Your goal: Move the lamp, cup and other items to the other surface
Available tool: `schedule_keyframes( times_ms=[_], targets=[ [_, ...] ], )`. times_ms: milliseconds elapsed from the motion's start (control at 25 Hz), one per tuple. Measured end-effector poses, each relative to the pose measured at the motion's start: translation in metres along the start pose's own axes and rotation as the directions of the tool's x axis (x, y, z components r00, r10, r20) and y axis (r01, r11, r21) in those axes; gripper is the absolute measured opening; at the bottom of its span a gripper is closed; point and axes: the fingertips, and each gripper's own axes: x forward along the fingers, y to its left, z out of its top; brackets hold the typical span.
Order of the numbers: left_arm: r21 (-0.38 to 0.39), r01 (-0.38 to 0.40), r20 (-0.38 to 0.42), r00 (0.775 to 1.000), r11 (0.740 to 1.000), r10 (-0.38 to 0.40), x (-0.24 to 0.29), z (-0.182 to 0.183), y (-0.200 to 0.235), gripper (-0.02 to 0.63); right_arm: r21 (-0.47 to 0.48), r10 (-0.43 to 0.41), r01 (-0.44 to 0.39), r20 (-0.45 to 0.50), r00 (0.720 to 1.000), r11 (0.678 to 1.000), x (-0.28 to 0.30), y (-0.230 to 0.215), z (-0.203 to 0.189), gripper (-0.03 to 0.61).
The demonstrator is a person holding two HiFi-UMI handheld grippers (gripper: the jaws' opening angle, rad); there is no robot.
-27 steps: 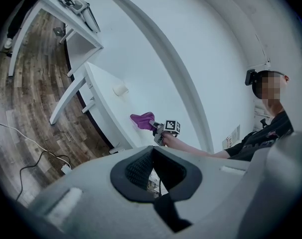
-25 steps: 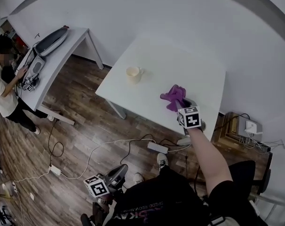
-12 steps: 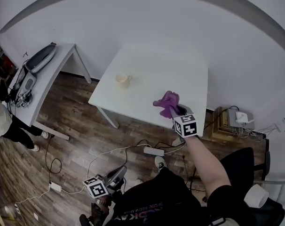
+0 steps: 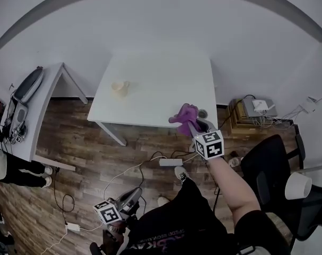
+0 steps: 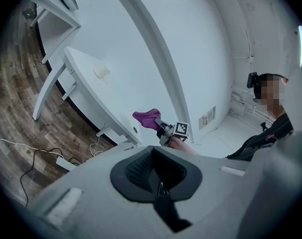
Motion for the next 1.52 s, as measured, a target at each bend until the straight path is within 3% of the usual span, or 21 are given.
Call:
schedule_keyframes(
  times_ms=[360, 720, 1040, 1280, 1520],
  targets=[
    [-0.001, 0.119, -0.196, 0.974, 0.993, -0.117, 0.040, -0.037, -0.019, -0.005, 0.081, -0.151, 0.152, -0.013, 0.988, 0.985, -0.094, -0.038, -0.047, 0.067],
    [-0.018, 0.230, -0.380, 0.899, 0.973, -0.219, 0.124, -0.078, -0.056, -0.005, 0.185, -0.352, 0.355, -0.051, 0.935, 0.916, -0.199, -0.134, -0.100, 0.067],
    [-0.040, 0.293, -0.521, 0.810, 0.955, -0.270, 0.202, -0.131, -0.106, -0.005, 0.262, -0.524, 0.540, -0.134, 0.841, 0.800, -0.317, -0.239, -0.163, 0.066],
    [-0.045, 0.271, -0.543, 0.801, 0.962, -0.251, 0.245, -0.159, -0.128, -0.005, 0.338, -0.595, 0.630, -0.214, 0.775, 0.699, -0.382, -0.311, -0.224, 0.067],
    [-0.054, 0.217, -0.584, 0.785, 0.975, -0.207, 0.273, -0.197, -0.139, -0.005, 0.383, -0.602, 0.673, -0.302, 0.739, 0.633, -0.416, -0.368, -0.291, 0.067]
  ],
)
